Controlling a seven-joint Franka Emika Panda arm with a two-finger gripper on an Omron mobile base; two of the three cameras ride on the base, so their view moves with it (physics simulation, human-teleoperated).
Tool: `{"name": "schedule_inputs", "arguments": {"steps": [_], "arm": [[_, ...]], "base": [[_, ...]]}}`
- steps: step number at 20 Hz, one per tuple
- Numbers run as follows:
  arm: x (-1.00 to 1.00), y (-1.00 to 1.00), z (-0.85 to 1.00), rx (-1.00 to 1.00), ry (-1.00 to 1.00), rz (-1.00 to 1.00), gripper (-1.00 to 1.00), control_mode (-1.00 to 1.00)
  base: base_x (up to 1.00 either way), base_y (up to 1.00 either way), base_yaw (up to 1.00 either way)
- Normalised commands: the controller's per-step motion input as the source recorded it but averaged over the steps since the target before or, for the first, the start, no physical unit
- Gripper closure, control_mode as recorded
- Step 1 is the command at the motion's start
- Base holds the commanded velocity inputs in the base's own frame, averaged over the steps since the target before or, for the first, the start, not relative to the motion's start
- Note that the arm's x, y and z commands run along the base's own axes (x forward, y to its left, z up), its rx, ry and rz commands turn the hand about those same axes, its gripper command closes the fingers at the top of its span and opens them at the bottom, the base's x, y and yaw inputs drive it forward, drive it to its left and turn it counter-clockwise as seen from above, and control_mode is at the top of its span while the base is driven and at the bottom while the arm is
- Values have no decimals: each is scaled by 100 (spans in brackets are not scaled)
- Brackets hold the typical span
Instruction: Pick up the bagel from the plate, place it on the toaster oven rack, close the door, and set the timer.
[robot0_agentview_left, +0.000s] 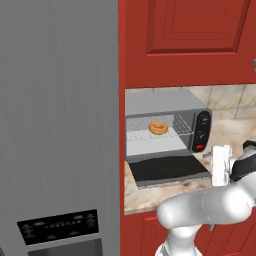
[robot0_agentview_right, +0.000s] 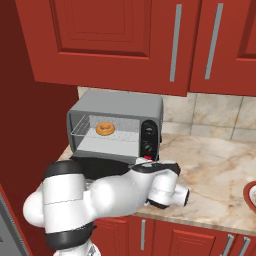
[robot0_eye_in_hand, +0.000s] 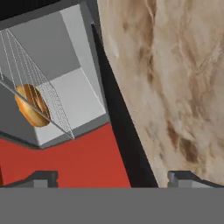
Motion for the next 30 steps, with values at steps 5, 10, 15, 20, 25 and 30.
{"name": "schedule_inputs", "arguments": {"steps": [5,10,15,20,25,30], "arm": [[23,27,27,34,0,-20,-100,-100],[49,39,27,30,0,-20,-100,-100],[52,33,37,26,0,-21,-100,-100],[49,26,38,24,1,-23,-100,-100],[39,30,32,22,4,-24,-100,-100],[16,25,23,20,7,-26,-100,-100]], "base": [[0,0,0],[0,0,0],[0,0,0],[0,0,0],[0,0,0],[0,0,0]]}}
